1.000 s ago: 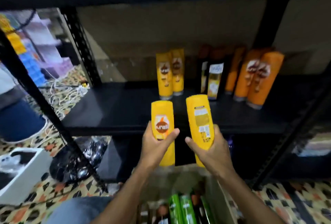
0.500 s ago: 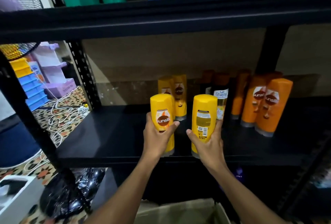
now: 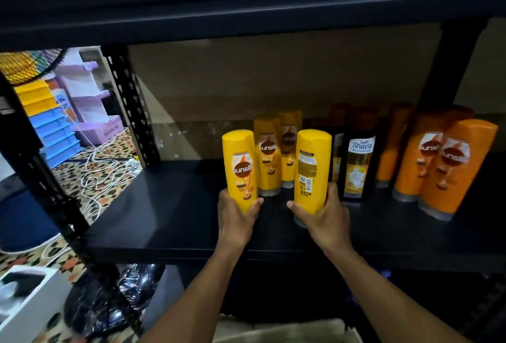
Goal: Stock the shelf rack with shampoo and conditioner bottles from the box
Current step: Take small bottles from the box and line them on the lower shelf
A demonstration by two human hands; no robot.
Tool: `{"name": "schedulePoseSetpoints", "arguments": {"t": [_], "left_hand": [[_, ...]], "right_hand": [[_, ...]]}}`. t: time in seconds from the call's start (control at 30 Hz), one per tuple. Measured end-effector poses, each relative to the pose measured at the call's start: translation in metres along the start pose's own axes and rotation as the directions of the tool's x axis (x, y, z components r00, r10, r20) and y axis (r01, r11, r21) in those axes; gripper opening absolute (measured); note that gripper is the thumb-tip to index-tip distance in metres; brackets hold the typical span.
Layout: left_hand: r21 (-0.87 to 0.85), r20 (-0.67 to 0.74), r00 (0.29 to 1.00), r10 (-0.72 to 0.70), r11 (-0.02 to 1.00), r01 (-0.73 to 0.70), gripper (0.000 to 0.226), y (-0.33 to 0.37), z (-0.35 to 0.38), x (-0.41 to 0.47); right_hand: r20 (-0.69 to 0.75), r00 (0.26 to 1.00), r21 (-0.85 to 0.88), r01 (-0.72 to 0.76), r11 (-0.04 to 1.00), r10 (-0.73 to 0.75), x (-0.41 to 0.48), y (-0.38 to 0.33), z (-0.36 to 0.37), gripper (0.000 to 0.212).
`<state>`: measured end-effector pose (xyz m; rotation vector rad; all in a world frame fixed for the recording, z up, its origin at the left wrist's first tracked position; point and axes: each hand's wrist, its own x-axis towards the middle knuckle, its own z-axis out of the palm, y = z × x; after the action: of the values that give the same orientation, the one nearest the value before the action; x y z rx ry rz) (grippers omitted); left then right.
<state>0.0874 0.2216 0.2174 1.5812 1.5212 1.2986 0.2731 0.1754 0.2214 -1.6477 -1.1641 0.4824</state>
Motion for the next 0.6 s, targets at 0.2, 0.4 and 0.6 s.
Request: {"name": "schedulePoseSetpoints", "arguments": {"t": [0.2, 0.4, 0.6], "left_hand": [[-0.019, 0.009, 1.000, 0.005, 1.000, -0.004, 0.059, -0.012, -0.001, 0.028], [-0.052, -0.028, 0.998, 0.061, 0.997, -0.062, 0.063, -0.009, 0.003, 0.024], [-0.045, -0.039, 0.996, 0.084, 0.995, -0.086, 0.058, -0.008, 0.004, 0.024]], "right_hand": [[0.015, 0.999, 0.016, -0.043, 0.999, 0.042, 0.026, 0.006, 0.020, 0.072], [0.140, 0.989, -0.122, -0.018, 0.992, 0.035, 0.028, 0.011, 0.025, 0.071], [0.174, 0.984, -0.238, 0.014, 0.971, 0.028, 0.028, 0.011, 0.024, 0.074]]}}
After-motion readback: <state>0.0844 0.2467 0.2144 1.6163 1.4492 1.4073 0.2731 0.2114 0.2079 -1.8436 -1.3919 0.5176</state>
